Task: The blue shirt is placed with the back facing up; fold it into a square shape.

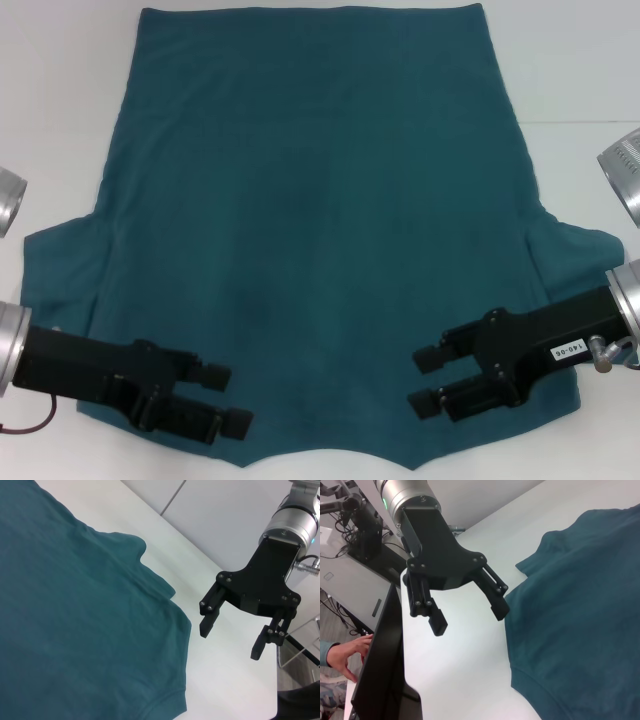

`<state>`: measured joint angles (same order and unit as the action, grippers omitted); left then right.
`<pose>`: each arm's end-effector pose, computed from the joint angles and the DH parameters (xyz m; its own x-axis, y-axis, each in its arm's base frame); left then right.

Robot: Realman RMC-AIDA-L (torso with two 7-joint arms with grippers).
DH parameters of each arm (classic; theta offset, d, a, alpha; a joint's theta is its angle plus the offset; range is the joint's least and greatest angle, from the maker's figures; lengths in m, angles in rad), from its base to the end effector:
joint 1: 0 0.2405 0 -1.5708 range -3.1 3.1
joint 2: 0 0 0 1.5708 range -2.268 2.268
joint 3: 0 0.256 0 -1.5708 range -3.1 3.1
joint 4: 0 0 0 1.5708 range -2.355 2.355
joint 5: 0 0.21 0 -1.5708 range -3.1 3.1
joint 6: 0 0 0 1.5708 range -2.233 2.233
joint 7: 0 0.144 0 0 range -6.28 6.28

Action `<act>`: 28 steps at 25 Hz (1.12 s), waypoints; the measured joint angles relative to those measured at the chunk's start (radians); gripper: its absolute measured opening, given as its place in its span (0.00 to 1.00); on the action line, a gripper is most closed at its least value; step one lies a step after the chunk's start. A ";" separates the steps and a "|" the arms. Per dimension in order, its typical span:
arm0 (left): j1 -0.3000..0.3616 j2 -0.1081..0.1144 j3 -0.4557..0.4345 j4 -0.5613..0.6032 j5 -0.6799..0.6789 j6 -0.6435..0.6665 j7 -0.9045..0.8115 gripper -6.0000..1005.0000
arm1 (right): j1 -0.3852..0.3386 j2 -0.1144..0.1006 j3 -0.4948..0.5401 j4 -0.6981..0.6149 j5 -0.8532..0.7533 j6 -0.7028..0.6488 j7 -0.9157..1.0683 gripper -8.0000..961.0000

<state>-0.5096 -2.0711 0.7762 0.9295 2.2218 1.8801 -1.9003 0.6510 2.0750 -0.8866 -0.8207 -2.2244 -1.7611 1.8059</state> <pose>-0.2497 0.2957 0.0232 0.7306 0.6554 0.1915 0.6370 -0.7552 0.1546 0.2154 0.3265 -0.0084 0.8507 -0.5076 -0.1369 -0.4891 -0.8596 0.1477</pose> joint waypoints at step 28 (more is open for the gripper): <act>0.025 0.083 -0.549 -0.153 0.001 -0.358 -0.527 0.90 | 0.052 -0.170 0.310 0.205 0.186 0.254 0.563 0.73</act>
<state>-0.4846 -1.9883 0.2273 0.7763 2.2227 1.5225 -2.4271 0.7025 1.9049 -0.5766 -0.6159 -2.0384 -1.5070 2.3686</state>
